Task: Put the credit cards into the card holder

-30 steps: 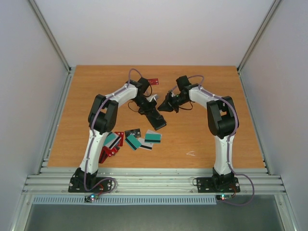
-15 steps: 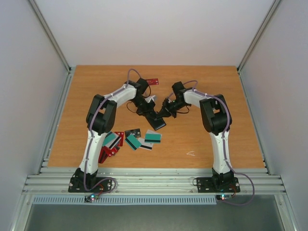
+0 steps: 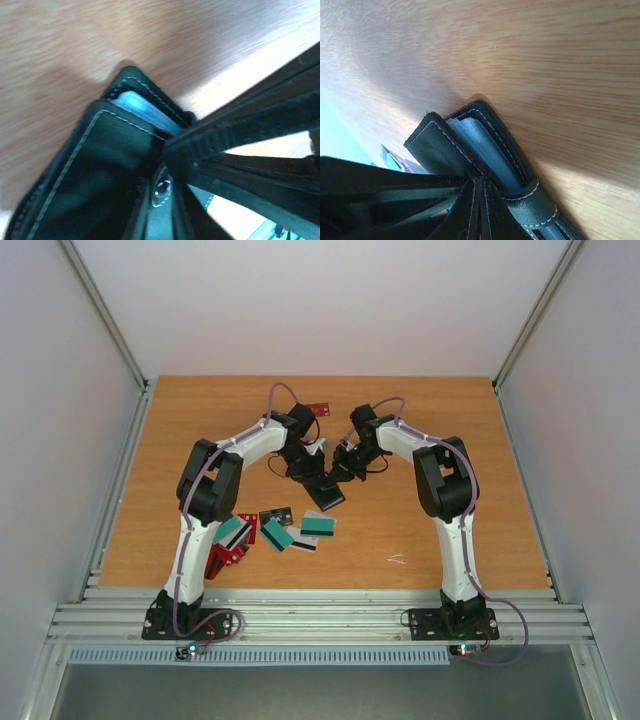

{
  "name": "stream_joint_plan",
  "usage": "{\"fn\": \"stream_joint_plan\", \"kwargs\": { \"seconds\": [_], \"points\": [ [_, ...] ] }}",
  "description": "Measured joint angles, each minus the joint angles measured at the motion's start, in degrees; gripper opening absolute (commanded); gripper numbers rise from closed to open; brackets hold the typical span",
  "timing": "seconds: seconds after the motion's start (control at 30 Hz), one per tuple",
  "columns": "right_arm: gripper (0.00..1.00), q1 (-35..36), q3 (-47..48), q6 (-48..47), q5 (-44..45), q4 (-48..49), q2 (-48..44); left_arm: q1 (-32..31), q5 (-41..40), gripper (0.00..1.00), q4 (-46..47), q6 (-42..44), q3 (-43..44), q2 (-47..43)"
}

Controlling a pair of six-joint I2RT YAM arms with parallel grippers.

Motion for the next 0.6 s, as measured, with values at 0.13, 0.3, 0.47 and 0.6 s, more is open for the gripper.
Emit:
{"fn": "stream_joint_plan", "kwargs": {
  "seconds": [0.13, 0.3, 0.47, 0.6],
  "points": [
    [0.02, 0.44, 0.31, -0.46, 2.78, -0.59, -0.61, -2.03, -4.59, 0.27, -0.07, -0.83, 0.22, -1.03],
    [0.02, 0.63, 0.31, -0.46, 4.07, -1.01, -1.2, -3.32, -7.37, 0.34, 1.9, -1.51, -1.18, -3.5],
    [0.03, 0.63, 0.33, -0.46, 5.18, -2.19, -2.14, -4.0, -8.52, 0.42, 2.54, -1.84, -1.51, -4.48],
    [0.04, 0.63, 1.49, -0.46, 5.7, -3.8, -2.95, -4.28, -10.32, 0.49, 1.68, -1.9, -1.16, -4.94]
  ]
}}
